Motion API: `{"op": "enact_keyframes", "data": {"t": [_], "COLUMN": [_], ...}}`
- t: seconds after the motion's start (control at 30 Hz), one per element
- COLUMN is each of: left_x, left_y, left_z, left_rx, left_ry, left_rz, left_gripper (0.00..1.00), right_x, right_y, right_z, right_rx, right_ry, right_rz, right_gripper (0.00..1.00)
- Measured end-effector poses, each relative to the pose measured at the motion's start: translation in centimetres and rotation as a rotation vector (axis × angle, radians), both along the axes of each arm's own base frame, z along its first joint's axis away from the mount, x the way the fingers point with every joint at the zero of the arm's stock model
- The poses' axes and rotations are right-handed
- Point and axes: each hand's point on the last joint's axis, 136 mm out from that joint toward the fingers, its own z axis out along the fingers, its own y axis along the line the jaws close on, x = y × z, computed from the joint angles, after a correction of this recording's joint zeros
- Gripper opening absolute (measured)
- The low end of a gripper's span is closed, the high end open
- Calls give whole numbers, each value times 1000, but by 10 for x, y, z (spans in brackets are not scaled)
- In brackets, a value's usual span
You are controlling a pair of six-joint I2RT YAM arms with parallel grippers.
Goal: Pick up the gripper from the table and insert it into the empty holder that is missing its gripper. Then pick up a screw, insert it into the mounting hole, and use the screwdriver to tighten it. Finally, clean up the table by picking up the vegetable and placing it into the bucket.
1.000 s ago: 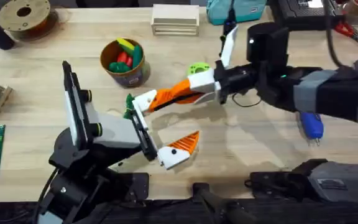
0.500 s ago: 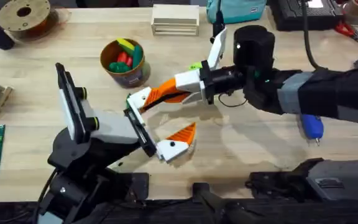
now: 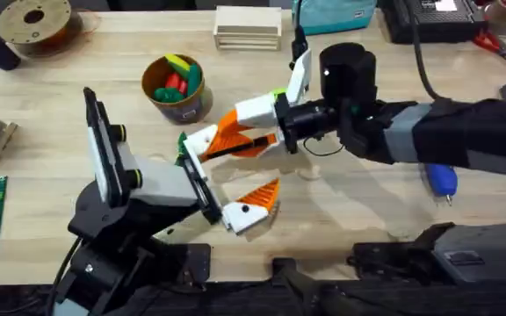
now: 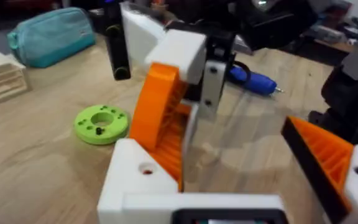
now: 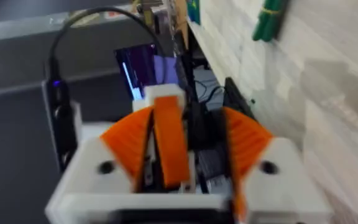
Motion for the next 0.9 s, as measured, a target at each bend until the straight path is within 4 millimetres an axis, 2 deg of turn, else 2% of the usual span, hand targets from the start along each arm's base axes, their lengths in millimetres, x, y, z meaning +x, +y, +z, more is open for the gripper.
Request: {"op": "enact_keyframes", "data": {"t": [0.07,0.13,0.43,0.67,0.9], "left_x": [0,0,-10,-15,-15], "left_y": [0,0,-6,-8,-8], "left_z": [0,0,0,0,0], "left_rx": [4,8,11,10,9], "left_ry": [-7,-14,-23,-22,-21], "left_rz": [2,1,-67,-94,-97], "left_gripper": [987,987,987,987,987], "right_x": [1,1,3,13,7], "right_y": [-1,-2,-9,-22,-29], "right_z": [-4,-4,1,5,11], "right_rx": [-8,-7,18,36,70], "right_ry": [14,19,21,29,37], "right_rz": [-3,1,17,3,55], "right_gripper": [790,817,829,830,833]}}
